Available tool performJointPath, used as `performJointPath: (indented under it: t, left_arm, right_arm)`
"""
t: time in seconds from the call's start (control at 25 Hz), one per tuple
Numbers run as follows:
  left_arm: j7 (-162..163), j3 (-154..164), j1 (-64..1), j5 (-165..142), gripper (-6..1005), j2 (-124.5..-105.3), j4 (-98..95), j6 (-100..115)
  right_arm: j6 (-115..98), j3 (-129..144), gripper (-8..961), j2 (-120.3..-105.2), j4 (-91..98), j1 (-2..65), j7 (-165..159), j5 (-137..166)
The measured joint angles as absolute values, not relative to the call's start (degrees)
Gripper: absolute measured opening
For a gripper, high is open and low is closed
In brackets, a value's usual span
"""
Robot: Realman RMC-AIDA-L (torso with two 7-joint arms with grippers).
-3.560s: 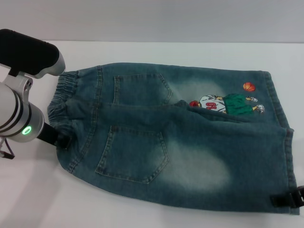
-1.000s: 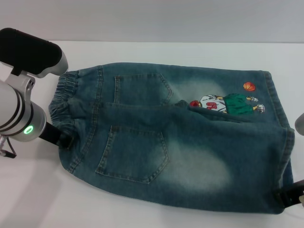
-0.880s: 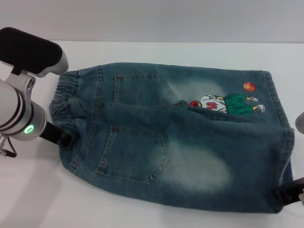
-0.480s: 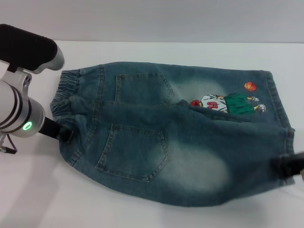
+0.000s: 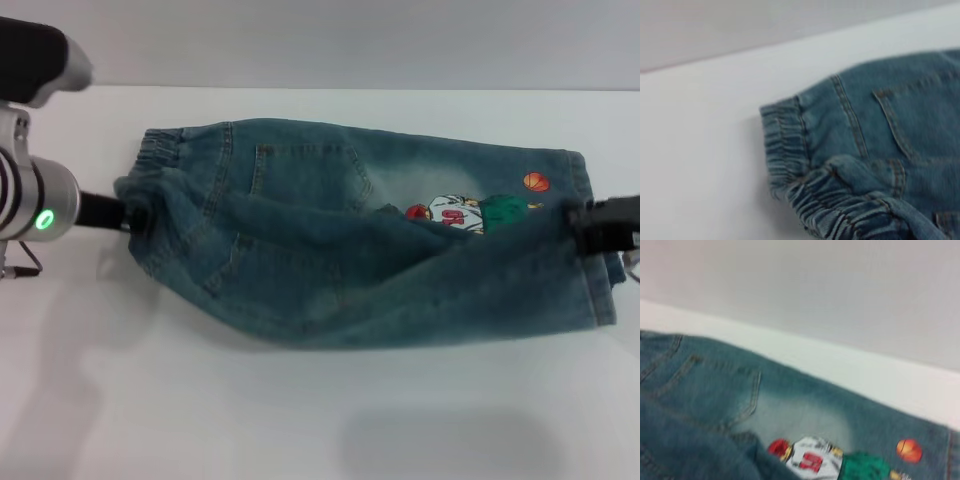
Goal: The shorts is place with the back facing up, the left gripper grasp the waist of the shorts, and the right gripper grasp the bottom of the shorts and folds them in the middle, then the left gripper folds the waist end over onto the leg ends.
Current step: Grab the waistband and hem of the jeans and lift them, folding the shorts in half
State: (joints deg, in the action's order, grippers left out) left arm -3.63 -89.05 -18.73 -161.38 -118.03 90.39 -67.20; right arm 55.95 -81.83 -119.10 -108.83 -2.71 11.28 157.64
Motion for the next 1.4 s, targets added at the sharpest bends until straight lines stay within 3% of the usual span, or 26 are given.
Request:
performJointPath:
  t: [0.88, 1.4]
  left_arm:
    - [-3.4, -95.4, -16.2, -153.7, 219, -118.08, 85.3, -41.2]
    - [-4.6, -95.1, -19.6, -151.9, 221, -117.97, 79.2, -36.3]
  right_arm:
    - [25.7, -80.9, -1, -119.65, -100.3, -8.1, 13.9, 158.0]
    - [18.3, -80.3, -2, -119.67, -95.5, -8.7, 13.4, 155.9]
